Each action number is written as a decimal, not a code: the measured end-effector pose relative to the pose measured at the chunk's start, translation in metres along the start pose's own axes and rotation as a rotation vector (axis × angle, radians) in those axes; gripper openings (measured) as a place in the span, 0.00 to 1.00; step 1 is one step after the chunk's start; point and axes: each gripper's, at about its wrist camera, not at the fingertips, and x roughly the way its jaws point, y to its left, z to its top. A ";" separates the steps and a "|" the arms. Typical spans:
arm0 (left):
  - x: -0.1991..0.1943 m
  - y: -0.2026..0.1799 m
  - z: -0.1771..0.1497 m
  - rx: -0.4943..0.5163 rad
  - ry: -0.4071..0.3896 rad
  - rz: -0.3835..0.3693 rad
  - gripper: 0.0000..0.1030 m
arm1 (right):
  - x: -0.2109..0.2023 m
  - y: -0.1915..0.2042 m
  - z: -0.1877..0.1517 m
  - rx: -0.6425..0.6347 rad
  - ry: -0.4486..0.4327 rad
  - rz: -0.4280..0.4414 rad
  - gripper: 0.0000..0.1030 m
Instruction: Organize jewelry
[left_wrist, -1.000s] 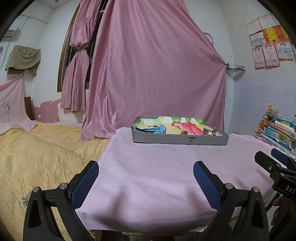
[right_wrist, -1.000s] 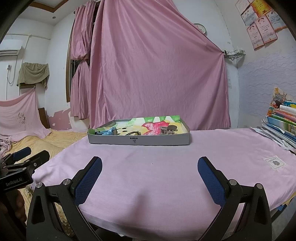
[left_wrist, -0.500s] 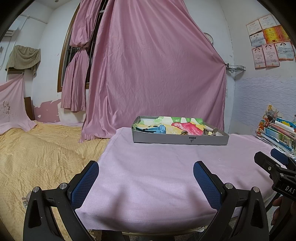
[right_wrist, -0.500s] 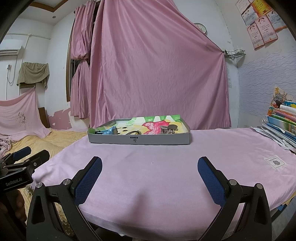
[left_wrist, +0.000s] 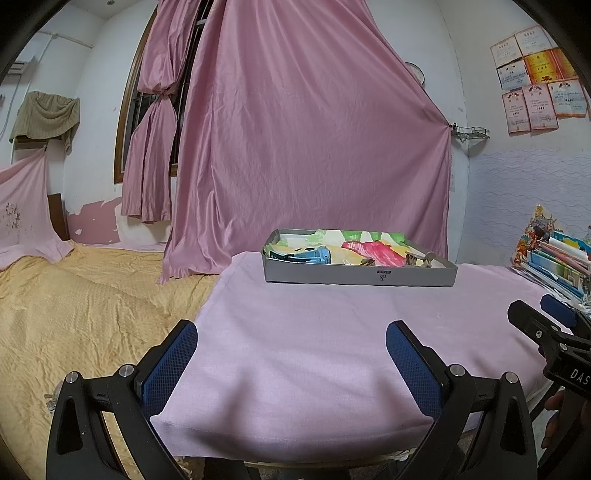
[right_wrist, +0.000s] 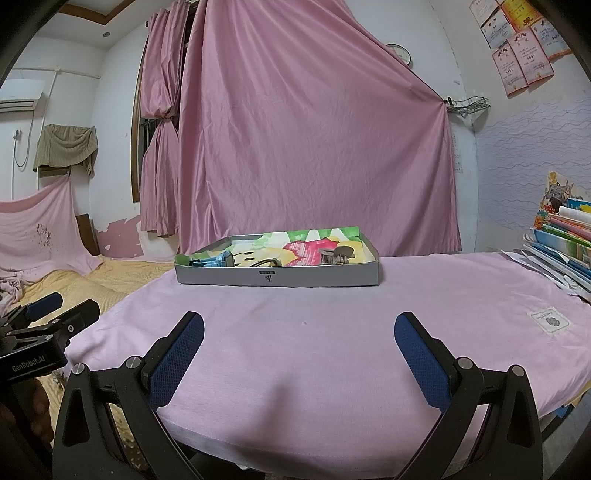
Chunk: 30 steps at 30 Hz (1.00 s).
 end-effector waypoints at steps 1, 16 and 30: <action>0.000 0.000 0.000 0.000 0.000 0.000 1.00 | 0.000 0.000 0.000 0.000 -0.001 0.000 0.99; 0.000 -0.001 0.000 0.001 0.001 0.000 1.00 | 0.001 0.001 -0.002 0.002 0.001 0.000 0.99; 0.001 -0.001 0.000 0.002 0.002 -0.001 1.00 | 0.000 0.000 -0.001 0.001 0.001 -0.001 0.99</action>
